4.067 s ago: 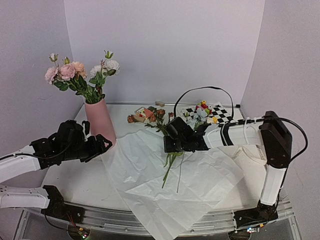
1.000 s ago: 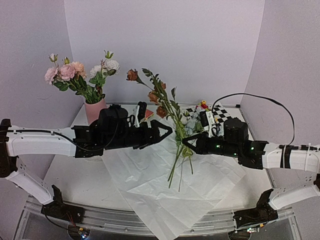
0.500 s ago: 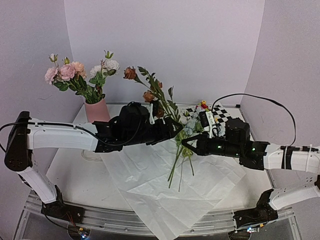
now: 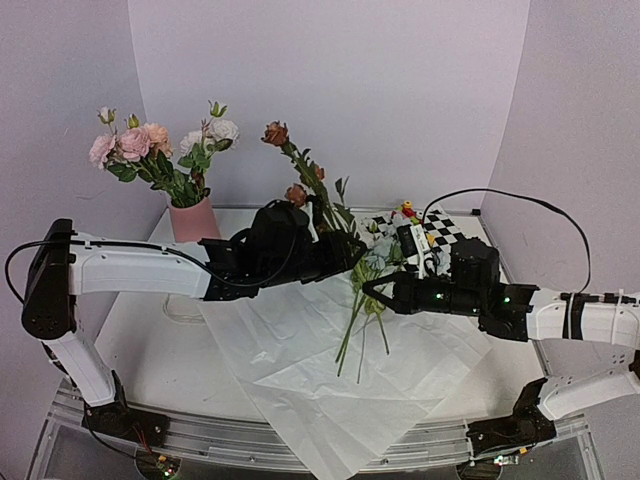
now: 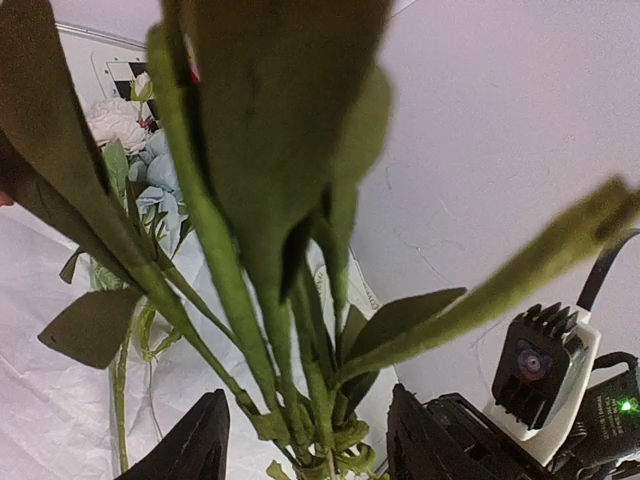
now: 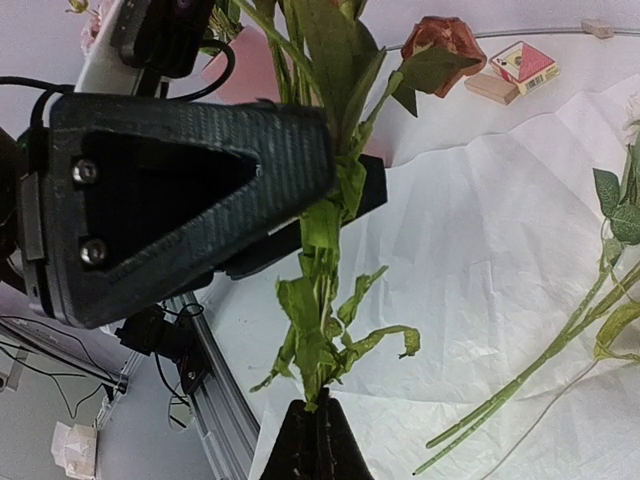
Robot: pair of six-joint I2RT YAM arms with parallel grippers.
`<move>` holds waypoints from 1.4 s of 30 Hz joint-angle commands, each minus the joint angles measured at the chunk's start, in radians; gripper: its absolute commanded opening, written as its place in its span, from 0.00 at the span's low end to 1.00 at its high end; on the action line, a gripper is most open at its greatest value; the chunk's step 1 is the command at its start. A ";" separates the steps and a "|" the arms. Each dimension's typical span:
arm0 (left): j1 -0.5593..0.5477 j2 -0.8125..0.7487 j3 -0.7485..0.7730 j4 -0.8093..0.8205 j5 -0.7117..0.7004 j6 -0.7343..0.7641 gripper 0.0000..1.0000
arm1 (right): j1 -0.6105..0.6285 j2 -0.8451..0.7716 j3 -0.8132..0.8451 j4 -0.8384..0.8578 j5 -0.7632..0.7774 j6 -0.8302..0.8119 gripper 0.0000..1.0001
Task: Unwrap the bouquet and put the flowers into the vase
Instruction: Insert the fake flower into the vase.
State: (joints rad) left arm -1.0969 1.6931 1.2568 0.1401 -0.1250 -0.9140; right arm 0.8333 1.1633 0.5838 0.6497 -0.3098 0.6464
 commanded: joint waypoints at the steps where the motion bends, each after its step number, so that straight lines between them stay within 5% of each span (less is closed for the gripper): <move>1: -0.003 0.015 0.049 0.029 -0.012 0.000 0.54 | -0.003 -0.008 0.001 0.058 -0.028 -0.019 0.00; 5: -0.003 0.016 0.045 0.029 -0.027 0.000 0.45 | -0.003 -0.010 -0.001 0.058 -0.030 -0.023 0.00; 8: -0.003 0.011 0.046 0.029 -0.039 0.019 0.27 | -0.003 -0.009 -0.003 0.058 -0.031 -0.023 0.02; 13: -0.003 -0.004 0.039 0.029 -0.047 0.067 0.00 | -0.002 -0.004 -0.012 0.058 -0.033 -0.024 0.22; 16: -0.003 -0.020 0.025 0.029 -0.048 0.090 0.00 | -0.002 0.005 -0.017 0.058 -0.040 -0.023 0.46; 20: -0.003 -0.057 -0.006 0.029 -0.060 0.127 0.00 | -0.002 0.002 -0.023 0.058 -0.039 -0.019 0.64; 27: -0.003 -0.131 -0.066 0.029 0.001 0.217 0.00 | -0.003 -0.075 -0.048 0.047 0.043 -0.027 0.67; 34: -0.003 -0.228 -0.151 0.025 0.310 0.419 0.00 | -0.003 -0.166 -0.086 0.044 0.091 -0.046 0.67; 42: -0.003 -0.377 -0.235 0.024 0.433 0.558 0.00 | -0.002 -0.245 -0.116 0.045 0.125 -0.063 0.67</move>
State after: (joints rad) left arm -1.0992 1.4100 1.0443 0.1319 0.2091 -0.4689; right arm 0.8333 0.9585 0.4746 0.6579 -0.2122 0.6089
